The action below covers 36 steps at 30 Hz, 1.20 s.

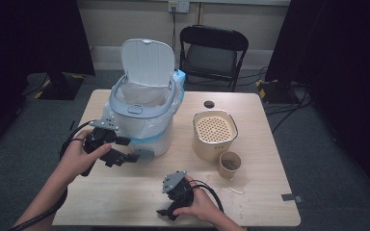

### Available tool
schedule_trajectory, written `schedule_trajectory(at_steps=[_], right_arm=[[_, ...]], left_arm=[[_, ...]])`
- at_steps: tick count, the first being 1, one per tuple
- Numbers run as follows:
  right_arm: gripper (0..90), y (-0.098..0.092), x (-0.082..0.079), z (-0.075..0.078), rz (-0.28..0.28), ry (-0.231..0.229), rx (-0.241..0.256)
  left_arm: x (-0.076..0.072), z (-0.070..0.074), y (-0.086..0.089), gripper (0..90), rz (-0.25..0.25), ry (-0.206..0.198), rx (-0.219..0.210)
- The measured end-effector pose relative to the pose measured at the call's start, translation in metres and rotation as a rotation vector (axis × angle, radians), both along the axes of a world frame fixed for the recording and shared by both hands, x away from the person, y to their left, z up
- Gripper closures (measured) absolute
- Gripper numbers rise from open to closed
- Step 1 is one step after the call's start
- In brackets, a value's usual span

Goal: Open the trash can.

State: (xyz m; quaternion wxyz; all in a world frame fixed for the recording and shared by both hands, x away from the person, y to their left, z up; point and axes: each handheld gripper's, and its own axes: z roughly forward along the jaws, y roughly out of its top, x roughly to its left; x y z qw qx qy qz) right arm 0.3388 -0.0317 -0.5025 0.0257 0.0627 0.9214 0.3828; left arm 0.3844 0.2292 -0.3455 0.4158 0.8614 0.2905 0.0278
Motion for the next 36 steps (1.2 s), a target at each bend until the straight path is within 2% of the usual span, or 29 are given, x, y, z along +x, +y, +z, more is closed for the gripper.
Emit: schedule_trajectory(at_steps=[5, 9, 16, 20, 28, 36], right_arm=[[1.8, -0.001, 0.001, 0.001, -0.003, 0.002, -0.003], [14.1, -0.007, 0.003, 0.003, -0.006, 0.004, 0.011], [14.2, -0.015, 0.007, 0.008, -0.021, 0.004, 0.000], [14.2, -0.019, 0.009, 0.011, -0.030, -0.002, -0.005], [14.6, -0.029, 0.014, 0.017, -0.059, 0.009, 0.013], [15.0, -0.043, 0.017, 0.020, -0.086, 0.008, 0.007]], left_arm=[[-0.002, -0.010, 0.002, 20.7, 0.000, 0.005, 0.000], [-0.005, -0.018, 0.003, 20.5, -0.004, 0.017, 0.009], [-0.008, -0.036, 0.002, 20.1, -0.018, 0.027, -0.001], [-0.008, -0.047, 0.002, 20.0, -0.026, 0.032, 0.021], [-0.009, -0.062, 0.000, 20.0, -0.049, 0.040, 0.020], [-0.010, -0.087, -0.006, 19.9, -0.084, 0.060, 0.042]])
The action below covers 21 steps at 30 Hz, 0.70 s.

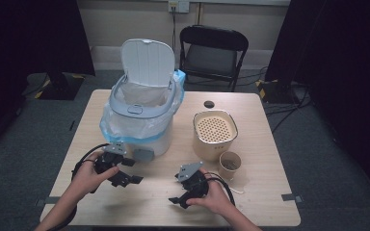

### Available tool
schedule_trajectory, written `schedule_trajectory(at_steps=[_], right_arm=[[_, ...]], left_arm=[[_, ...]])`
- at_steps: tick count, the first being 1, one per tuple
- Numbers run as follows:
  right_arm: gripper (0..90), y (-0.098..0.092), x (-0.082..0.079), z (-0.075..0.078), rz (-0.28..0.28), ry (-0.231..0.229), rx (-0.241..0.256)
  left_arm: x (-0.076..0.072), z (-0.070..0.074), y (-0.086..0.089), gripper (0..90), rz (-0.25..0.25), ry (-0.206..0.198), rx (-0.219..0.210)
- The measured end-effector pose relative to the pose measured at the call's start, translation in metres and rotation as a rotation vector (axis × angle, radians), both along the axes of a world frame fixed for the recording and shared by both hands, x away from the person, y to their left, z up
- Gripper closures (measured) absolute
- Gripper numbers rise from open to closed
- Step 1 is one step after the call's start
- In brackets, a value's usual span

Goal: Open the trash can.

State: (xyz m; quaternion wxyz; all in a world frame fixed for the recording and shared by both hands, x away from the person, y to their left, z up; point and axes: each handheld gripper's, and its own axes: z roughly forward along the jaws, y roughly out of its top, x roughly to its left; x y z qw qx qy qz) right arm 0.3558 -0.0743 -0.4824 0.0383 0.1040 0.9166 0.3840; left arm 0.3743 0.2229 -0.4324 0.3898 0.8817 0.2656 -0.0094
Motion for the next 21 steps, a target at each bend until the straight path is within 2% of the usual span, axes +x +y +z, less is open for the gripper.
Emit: schedule_trajectory(at_steps=[8, 13, 21], right_arm=[[15.0, -0.015, 0.000, 0.004, -0.024, 0.000, -0.001], [15.0, -0.025, -0.001, 0.005, -0.040, -0.002, -0.006], [15.2, -0.037, -0.002, 0.011, -0.058, -0.006, -0.002]], left_arm=[[-0.003, -0.020, -0.005, 19.8, -0.036, 0.003, 0.024], [-0.004, -0.027, -0.007, 19.8, -0.049, 0.001, 0.045], [-0.006, -0.039, -0.010, 19.3, -0.063, -0.008, 0.058]])
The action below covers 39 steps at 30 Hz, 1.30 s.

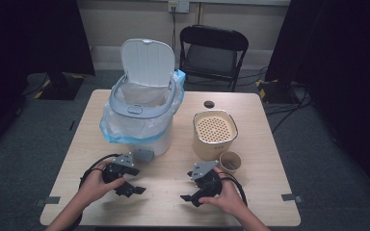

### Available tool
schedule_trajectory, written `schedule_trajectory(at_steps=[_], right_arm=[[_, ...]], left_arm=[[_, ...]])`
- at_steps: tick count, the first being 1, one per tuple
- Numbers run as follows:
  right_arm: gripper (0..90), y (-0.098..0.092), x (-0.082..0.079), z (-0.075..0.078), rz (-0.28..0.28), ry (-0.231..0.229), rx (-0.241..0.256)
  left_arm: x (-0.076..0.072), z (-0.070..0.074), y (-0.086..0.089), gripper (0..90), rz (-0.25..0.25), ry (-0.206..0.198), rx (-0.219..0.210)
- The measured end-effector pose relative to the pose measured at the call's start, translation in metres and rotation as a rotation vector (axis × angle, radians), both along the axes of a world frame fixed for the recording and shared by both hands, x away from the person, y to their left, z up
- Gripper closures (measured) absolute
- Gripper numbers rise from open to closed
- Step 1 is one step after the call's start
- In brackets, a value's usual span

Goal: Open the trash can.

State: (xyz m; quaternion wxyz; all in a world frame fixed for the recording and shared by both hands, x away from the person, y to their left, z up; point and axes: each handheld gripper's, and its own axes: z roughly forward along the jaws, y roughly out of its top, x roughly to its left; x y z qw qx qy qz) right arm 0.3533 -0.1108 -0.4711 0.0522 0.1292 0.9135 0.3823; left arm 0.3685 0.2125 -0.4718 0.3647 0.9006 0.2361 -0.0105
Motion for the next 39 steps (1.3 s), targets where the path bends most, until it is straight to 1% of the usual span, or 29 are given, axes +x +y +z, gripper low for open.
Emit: schedule_trajectory(at_steps=[3, 4, 6, 7, 8, 10, 11, 13, 14, 15, 16, 17, 18, 19, 20, 21, 22, 24, 25, 26, 28, 30, 31, 32, 34, 35, 36, 38, 39], right_arm=[[15.2, -0.005, -0.002, 0.001, -0.002, 0.004, -0.012], [15.2, -0.007, -0.003, 0.001, 0.000, 0.004, -0.009], [15.2, -0.010, -0.003, 0.001, -0.007, 0.009, -0.017], [15.2, -0.011, -0.004, 0.001, -0.010, 0.011, -0.016], [15.2, -0.013, -0.004, 0.001, -0.013, 0.014, -0.010], [15.2, -0.016, -0.004, 0.001, -0.018, 0.018, -0.001], [15.2, -0.017, -0.004, 0.001, -0.022, 0.018, -0.005], [15.2, -0.019, -0.004, 0.002, -0.021, 0.017, -0.013], [15.2, -0.020, -0.004, 0.003, -0.023, 0.011, -0.013], [15.2, -0.022, -0.005, 0.003, -0.027, 0.015, -0.013], [15.3, -0.023, -0.005, 0.004, -0.027, 0.016, -0.011], [15.3, -0.025, -0.005, 0.004, -0.026, 0.012, -0.011], [15.3, -0.026, -0.005, 0.005, -0.026, 0.012, -0.011], [15.3, -0.026, -0.005, 0.005, -0.026, 0.012, -0.011], [15.2, -0.029, -0.006, 0.006, -0.032, 0.013, -0.013], [15.2, -0.031, -0.006, 0.006, -0.034, 0.017, -0.010], [15.3, -0.032, -0.006, 0.006, -0.037, 0.016, -0.008], [15.3, -0.036, -0.007, 0.007, -0.039, 0.013, -0.006], [15.4, -0.038, -0.007, 0.007, -0.043, 0.016, 0.001], [15.4, -0.040, -0.008, 0.007, -0.044, 0.015, 0.001], [15.5, -0.044, -0.008, 0.007, -0.049, 0.020, 0.005], [15.6, -0.048, -0.009, 0.008, -0.052, 0.021, 0.007], [16.9, -0.050, -0.009, 0.009, -0.054, 0.019, 0.005], [17.5, -0.052, -0.010, 0.009, -0.052, 0.021, 0.006], [18.2, -0.056, -0.011, 0.010, -0.051, 0.025, 0.001], [18.2, -0.057, -0.011, 0.010, -0.047, 0.027, -0.001], [18.5, -0.059, -0.011, 0.010, -0.042, 0.028, -0.003], [18.0, -0.060, -0.012, 0.010, -0.038, 0.034, -0.009], [17.3, -0.061, -0.013, 0.010, -0.039, 0.034, -0.011]], left_arm=[[-0.001, -0.006, 0.000, 19.3, 0.002, -0.023, 0.013], [-0.001, -0.007, 0.001, 19.3, 0.001, -0.025, 0.017], [-0.001, -0.010, 0.002, 19.3, 0.006, -0.033, 0.012], [-0.001, -0.010, 0.002, 19.3, 0.005, -0.041, 0.031], [-0.002, -0.013, 0.002, 19.3, 0.013, -0.047, 0.009], [-0.003, -0.014, 0.002, 19.2, 0.004, -0.063, 0.023], [-0.003, -0.014, 0.002, 19.3, 0.004, -0.063, 0.023], [-0.004, -0.018, 0.002, 17.9, -0.007, -0.083, 0.025], [-0.004, -0.017, 0.002, 17.9, -0.007, -0.092, 0.035], [-0.004, -0.018, 0.002, 17.8, -0.009, -0.092, 0.031], [-0.004, -0.019, 0.002, 17.3, -0.007, -0.089, 0.015], [-0.003, -0.019, 0.002, 16.3, -0.012, -0.100, 0.022], [-0.003, -0.020, 0.003, 15.9, -0.015, -0.108, 0.013], [-0.003, -0.020, 0.003, 15.7, -0.015, -0.108, 0.013], [-0.003, -0.022, 0.004, 15.2, -0.025, -0.126, 0.009], [-0.004, -0.022, 0.005, 15.1, -0.029, -0.135, 0.015], [-0.004, -0.023, 0.005, 14.9, -0.027, -0.136, -0.006], [-0.005, -0.024, 0.007, 14.6, -0.036, -0.151, 0.001], [-0.006, -0.025, 0.007, 14.5, -0.022, -0.146, -0.021], [-0.006, -0.025, 0.008, 14.5, -0.026, -0.151, -0.015], [-0.007, -0.027, 0.008, 14.3, -0.027, -0.160, -0.033], [-0.008, -0.027, 0.008, 14.2, -0.028, -0.166, -0.031], [-0.008, -0.028, 0.008, 13.4, -0.036, -0.166, -0.040], [-0.007, -0.028, 0.007, 11.6, -0.051, -0.165, -0.026], [-0.008, -0.029, 0.006, 6.1, -0.060, -0.154, -0.028], [-0.008, -0.030, 0.005, 4.2, -0.067, -0.158, -0.036], [-0.008, -0.030, 0.005, 3.0, -0.077, -0.168, -0.032], [-0.008, -0.031, 0.004, 1.3, -0.087, -0.173, -0.020], [-0.008, -0.031, 0.003, 0.8, -0.093, -0.174, -0.022]])
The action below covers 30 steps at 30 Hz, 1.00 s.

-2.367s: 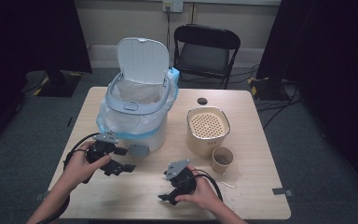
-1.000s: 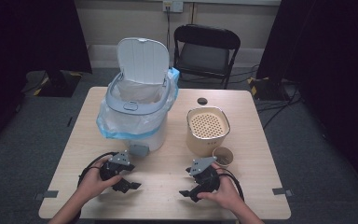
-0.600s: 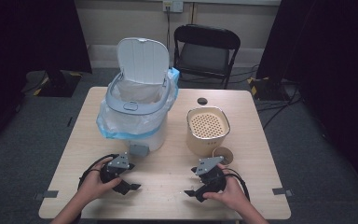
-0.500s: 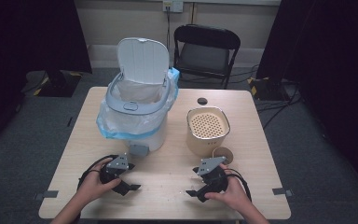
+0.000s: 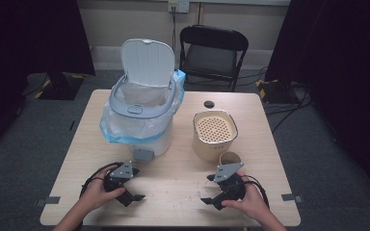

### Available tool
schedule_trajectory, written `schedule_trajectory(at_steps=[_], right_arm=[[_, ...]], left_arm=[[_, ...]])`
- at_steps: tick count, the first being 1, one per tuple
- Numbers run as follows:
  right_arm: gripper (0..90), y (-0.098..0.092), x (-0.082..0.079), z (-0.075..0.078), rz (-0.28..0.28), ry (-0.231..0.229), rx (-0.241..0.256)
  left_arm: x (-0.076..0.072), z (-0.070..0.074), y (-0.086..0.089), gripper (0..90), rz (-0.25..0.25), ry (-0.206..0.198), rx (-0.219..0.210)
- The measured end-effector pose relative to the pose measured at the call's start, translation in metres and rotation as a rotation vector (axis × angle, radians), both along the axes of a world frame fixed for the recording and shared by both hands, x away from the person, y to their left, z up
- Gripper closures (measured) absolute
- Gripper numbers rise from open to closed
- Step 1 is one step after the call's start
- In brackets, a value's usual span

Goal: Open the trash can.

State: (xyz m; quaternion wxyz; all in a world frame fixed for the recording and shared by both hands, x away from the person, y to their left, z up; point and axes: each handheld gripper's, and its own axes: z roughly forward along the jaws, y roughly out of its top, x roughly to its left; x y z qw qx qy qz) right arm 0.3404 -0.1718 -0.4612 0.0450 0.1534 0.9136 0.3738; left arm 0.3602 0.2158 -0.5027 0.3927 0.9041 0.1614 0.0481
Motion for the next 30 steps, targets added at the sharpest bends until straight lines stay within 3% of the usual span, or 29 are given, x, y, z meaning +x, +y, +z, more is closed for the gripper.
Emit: schedule_trajectory(at_steps=[17, 25, 30], right_arm=[[15.9, -0.014, -0.012, 0.000, -0.008, 0.023, 0.005], [15.7, -0.039, -0.019, 0.002, -0.047, 0.023, -0.013], [15.8, -0.057, -0.020, 0.005, -0.093, 0.021, 0.010]], left_arm=[[-0.001, -0.001, -0.001, 0.0, -0.006, -0.018, 0.010], [-0.001, -0.001, -0.001, 0.0, -0.005, -0.018, 0.011], [-0.001, -0.001, -0.001, 0.0, -0.006, -0.017, 0.011]])
